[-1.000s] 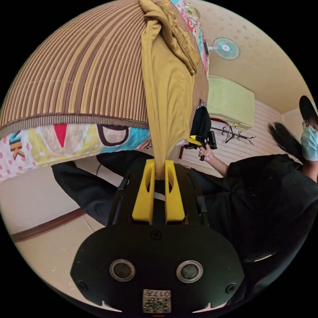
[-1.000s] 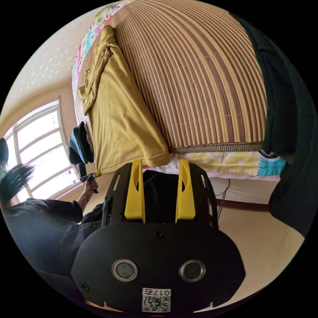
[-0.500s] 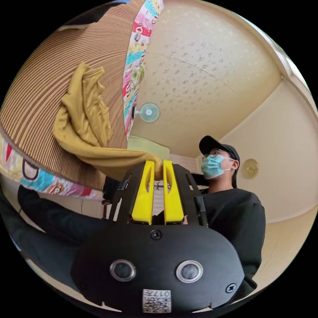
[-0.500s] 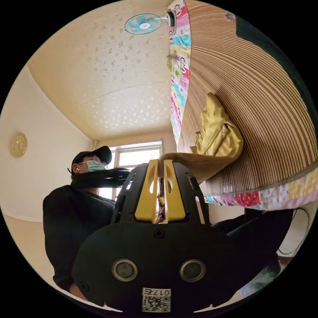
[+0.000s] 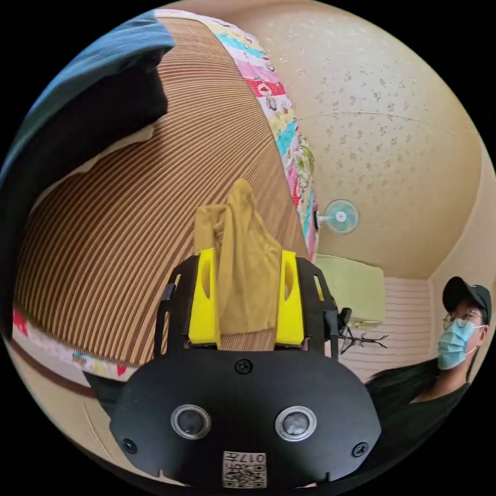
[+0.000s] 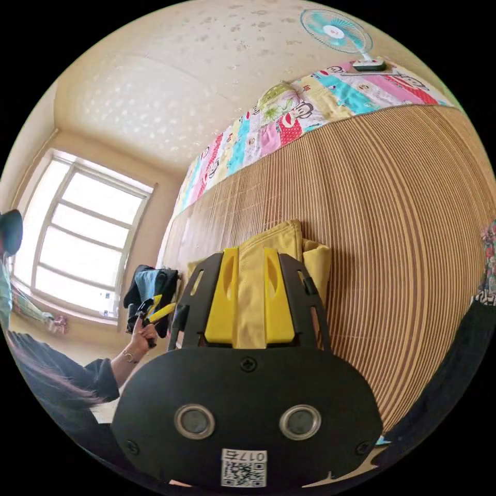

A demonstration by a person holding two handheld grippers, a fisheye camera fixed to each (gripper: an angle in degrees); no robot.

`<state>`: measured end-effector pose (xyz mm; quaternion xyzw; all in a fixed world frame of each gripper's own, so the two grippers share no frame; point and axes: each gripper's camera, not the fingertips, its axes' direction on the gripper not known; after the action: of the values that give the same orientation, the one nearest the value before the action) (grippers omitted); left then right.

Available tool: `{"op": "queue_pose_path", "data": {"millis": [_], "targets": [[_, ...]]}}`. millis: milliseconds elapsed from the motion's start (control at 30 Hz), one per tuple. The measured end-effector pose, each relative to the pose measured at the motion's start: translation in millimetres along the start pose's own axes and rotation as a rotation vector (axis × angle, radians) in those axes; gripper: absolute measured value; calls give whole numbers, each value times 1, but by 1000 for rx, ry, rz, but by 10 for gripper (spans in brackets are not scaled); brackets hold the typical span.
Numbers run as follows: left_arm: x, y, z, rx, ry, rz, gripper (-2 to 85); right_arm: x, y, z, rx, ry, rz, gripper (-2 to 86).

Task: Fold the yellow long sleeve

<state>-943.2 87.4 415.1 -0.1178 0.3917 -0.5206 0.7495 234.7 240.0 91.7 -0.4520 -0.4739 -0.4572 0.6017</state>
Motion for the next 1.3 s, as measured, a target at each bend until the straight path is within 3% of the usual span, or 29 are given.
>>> {"op": "queue_pose_path", "data": {"millis": [67, 167, 300, 400, 500, 633, 700, 767, 800, 867, 1033, 1100, 1200, 1300], "targets": [[-9, 36, 12, -28, -108, -47, 193, -34, 16, 19, -22, 109, -91, 70], [-28, 78, 55, -113, -115, -98, 187, -70, 35, 67, -106, 200, -222, 60], [-49, 90, 93, -64, -35, -195, 74, -63, 46, 123, -217, 455, -143, 21], [-42, 85, 63, 68, -9, -157, 53, -50, 54, 126, -200, 390, -164, 9], [-31, 91, 53, 80, -82, -85, 66, -49, 61, 128, -167, 343, -156, 5], [-62, 96, 82, 60, 43, -214, 159, -52, 58, 135, -151, 364, -147, 3], [-72, 92, 103, 84, 111, -277, 148, -55, 55, 137, -145, 397, -165, 3], [-63, 86, 116, 58, 53, -268, 106, -60, 52, 140, -154, 437, -197, 3], [-47, 84, 118, 65, 27, -236, 60, -61, 49, 140, -167, 452, -208, 3], [-5, 83, 119, 97, 73, -128, 50, -55, 43, 136, -180, 430, -175, 3], [185, 101, 171, -10, 42, 413, 41, 7, 35, 112, -163, 130, 102, 2], [252, 144, 235, -159, 61, 631, 42, 52, 41, 92, -107, -36, 301, 3], [285, 206, 317, -405, 130, 743, 65, 103, 61, 57, 32, -167, 494, 5], [287, 253, 355, -541, 282, 783, 72, 147, 82, 15, 150, -155, 611, 10]]}}
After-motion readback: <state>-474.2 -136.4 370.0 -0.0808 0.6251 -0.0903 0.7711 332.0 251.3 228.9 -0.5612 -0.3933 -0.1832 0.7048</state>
